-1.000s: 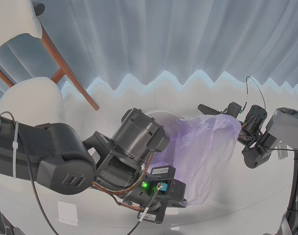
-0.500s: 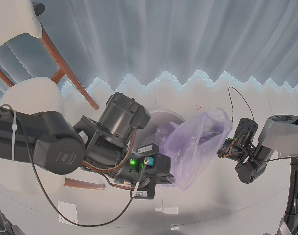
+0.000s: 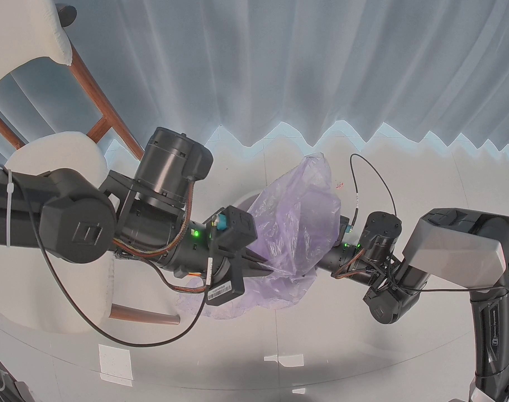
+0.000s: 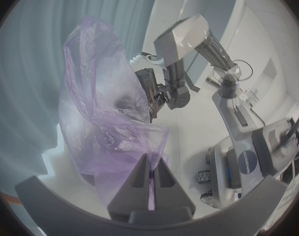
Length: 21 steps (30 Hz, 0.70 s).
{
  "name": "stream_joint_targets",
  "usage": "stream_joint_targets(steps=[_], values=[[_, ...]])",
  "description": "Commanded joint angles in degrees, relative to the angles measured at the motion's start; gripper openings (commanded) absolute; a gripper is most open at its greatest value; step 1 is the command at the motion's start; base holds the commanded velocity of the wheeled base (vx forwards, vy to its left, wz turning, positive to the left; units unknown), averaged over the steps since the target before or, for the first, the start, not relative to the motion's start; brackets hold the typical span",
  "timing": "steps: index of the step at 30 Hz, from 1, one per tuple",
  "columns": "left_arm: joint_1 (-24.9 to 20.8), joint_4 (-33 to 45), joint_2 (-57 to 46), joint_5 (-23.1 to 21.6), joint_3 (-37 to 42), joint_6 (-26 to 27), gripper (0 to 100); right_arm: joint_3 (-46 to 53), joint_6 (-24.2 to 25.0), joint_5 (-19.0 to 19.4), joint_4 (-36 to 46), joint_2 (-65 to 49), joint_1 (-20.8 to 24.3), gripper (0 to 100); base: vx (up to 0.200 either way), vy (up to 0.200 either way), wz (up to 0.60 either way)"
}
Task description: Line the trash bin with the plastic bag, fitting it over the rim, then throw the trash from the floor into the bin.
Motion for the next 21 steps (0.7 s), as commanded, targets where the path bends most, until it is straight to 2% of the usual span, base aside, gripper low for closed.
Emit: stream_joint_targets(steps=[1,2,3,6,9,10,13,15,21], values=[[0.55,-1.11,-1.77,0.10,1.31,-7.40,0,-3.97,6.67,-2.54,-0.63,-1.19,-4.03,0,0.000,0.000,0.00],[0.55,-1.11,-1.77,0.10,1.39,-7.84,0,-4.06,7.03,-2.72,-0.63,-1.36,-4.29,0,0.000,0.000,0.00],[0.47,-2.16,-1.85,0.45,2.45,-12.23,0,-4.67,11.07,-4.30,-0.37,-4.61,-7.19,0,0.000,0.000,0.00],[0.64,-5.77,-1.41,0.72,2.89,-16.98,0,-3.00,18.10,-4.56,-0.01,-11.38,-12.37,0,0.000,0.000,0.00],[0.64,-9.10,-0.45,3.00,2.98,-21.37,0,3.68,23.20,-4.83,0.25,-18.06,-15.54,0,0.000,0.000,0.00],[0.64,-9.19,-0.36,3.09,2.98,-21.64,0,4.03,23.29,-4.83,0.25,-18.33,-15.63,0,0.000,0.000,0.00],[-0.15,-11.04,2.01,5.55,2.80,-28.05,0,12.11,24.52,-7.11,0.16,-23.33,-15.63,0,0.000,0.000,0.00],[-0.41,-12.09,3.24,6.52,2.80,-29.81,0,14.22,24.78,-8.52,0.60,-25.27,-15.28,0,0.000,0.000,0.00],[-0.59,-19.04,6.67,7.05,2.89,-30.25,0,16.95,24.87,-12.56,2.53,-29.14,-10.18,0,0.000,0.000,0.00]])
